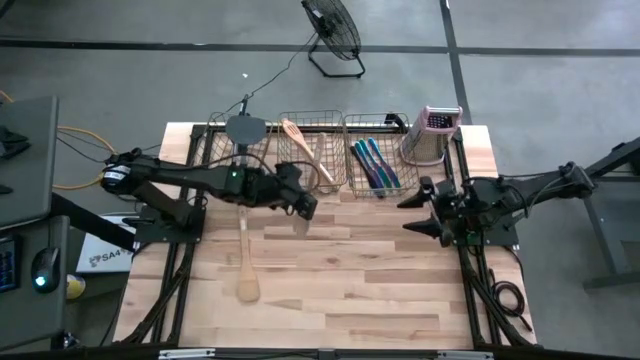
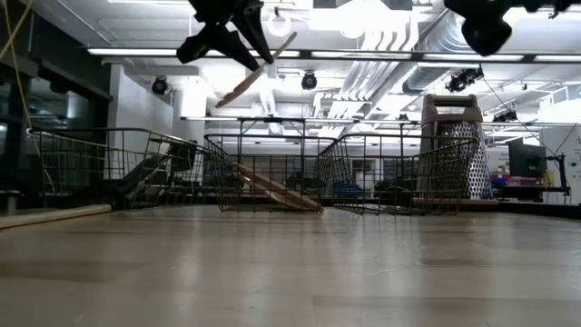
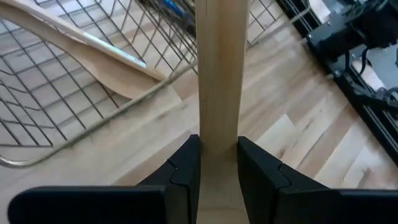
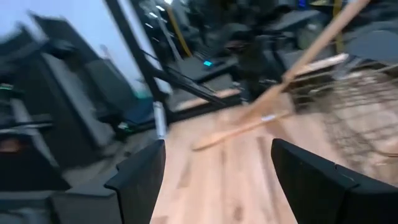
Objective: Pick & Place Kitchen Items
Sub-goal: Put the brown serving spoon into the middle wire basket
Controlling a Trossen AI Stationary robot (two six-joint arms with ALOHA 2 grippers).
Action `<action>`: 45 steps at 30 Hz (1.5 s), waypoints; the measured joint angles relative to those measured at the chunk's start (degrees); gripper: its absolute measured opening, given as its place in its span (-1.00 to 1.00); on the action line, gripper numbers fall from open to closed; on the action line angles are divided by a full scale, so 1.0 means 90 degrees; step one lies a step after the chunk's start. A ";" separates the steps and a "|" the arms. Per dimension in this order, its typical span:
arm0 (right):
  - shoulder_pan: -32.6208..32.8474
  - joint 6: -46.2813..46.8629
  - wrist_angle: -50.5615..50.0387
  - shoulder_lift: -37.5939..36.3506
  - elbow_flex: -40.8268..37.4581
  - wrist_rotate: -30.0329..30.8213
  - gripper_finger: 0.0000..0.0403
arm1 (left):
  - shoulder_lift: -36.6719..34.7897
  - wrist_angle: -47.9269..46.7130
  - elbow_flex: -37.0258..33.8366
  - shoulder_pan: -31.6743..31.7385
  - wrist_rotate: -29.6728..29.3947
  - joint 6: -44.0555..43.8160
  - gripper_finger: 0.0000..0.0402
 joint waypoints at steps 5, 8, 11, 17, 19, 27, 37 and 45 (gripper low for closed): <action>0.0000 0.0213 0.0650 -0.0415 -0.0759 -0.0100 0.42 | 0.0000 0.0006 0.0001 0.0277 0.0043 0.0017 -0.61; -0.0063 0.0164 0.1221 -0.0431 -0.1149 -0.0016 0.42 | -0.0049 0.0009 -0.0003 0.0456 0.0077 0.0019 -0.61; -0.0276 0.0159 0.1942 -0.0429 -0.1512 -0.0145 0.42 | -0.0078 0.0023 -0.0001 0.0657 0.0154 0.0019 -0.61; -0.0856 0.0441 0.2595 -0.0429 -0.2086 -0.0805 0.42 | -0.0131 0.0100 -0.0001 0.1041 0.0397 0.0214 -0.61; -0.1080 0.0453 0.2621 -0.0446 -0.2122 -0.1079 0.42 | -0.0126 0.0145 -0.0003 0.1139 0.0482 0.0269 -0.61; -0.1844 0.0456 0.2359 -0.0448 -0.2310 -0.1544 0.42 | -0.0124 0.0157 -0.0003 0.1443 0.0503 0.0326 -0.61; -0.2115 0.0507 0.2571 -0.0482 -0.2707 -0.1809 0.42 | -0.0124 0.0141 -0.0003 0.1624 0.0490 0.0325 -0.61; -0.2115 0.0466 0.2871 -0.0935 -0.2954 -0.1771 0.42 | -0.0119 0.0091 -0.0003 0.1623 0.0482 0.0314 -0.61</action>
